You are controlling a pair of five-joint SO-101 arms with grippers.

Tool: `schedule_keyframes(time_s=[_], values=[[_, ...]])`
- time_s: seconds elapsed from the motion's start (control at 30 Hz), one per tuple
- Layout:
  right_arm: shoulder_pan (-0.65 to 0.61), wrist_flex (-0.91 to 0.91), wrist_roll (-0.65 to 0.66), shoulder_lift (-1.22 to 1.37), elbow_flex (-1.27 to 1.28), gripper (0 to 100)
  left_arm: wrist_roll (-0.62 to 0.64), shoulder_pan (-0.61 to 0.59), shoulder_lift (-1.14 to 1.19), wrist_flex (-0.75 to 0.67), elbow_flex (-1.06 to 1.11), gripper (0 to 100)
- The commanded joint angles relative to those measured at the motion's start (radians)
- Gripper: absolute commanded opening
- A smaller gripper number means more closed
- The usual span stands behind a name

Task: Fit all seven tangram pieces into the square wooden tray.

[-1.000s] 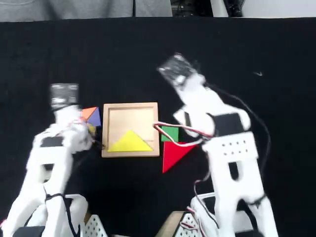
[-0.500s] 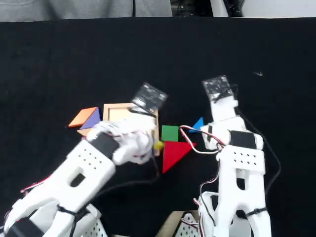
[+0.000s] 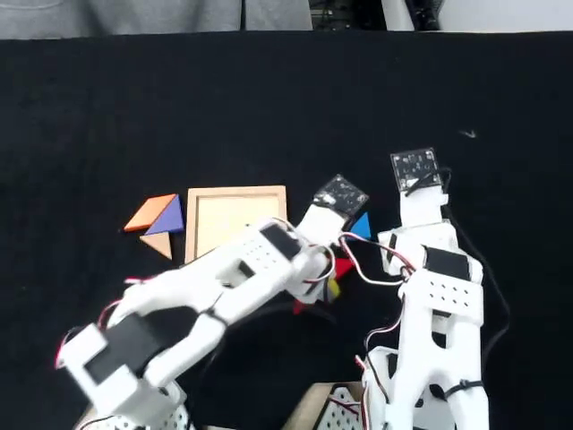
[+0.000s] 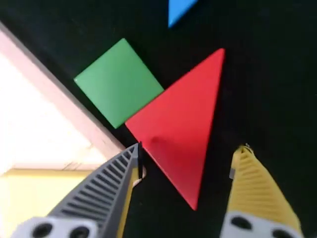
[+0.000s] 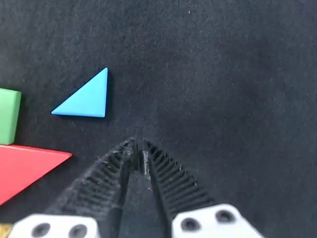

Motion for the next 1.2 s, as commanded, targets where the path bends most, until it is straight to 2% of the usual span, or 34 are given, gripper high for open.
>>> schedule_keyframes(time_s=[0.0, 0.23, 0.53, 0.93, 1.03, 1.17], values=[[0.015, -0.018, -0.006, -0.022, -0.004, 1.1, 0.005, -0.045, 0.061, -0.012, -0.104, 30], [0.009, -0.018, -0.006, -0.022, -0.002, 1.1, 0.003, -0.062, 0.055, -0.012, -0.105, 35], [0.009, -0.018, -0.005, -0.022, -0.002, 1.1, -0.068, -0.070, 0.091, -0.015, -0.119, 34], [0.008, -0.055, -0.002, -0.022, 0.028, 1.1, -0.068, -0.059, 0.319, 0.201, -0.427, 34], [0.008, -0.058, -0.003, -0.022, 0.028, 1.1, -0.071, -0.033, 0.324, 0.215, -0.433, 34], [0.009, -0.060, -0.005, -0.022, 0.028, 1.1, -0.140, 0.042, 0.324, 0.215, -0.403, 34]])
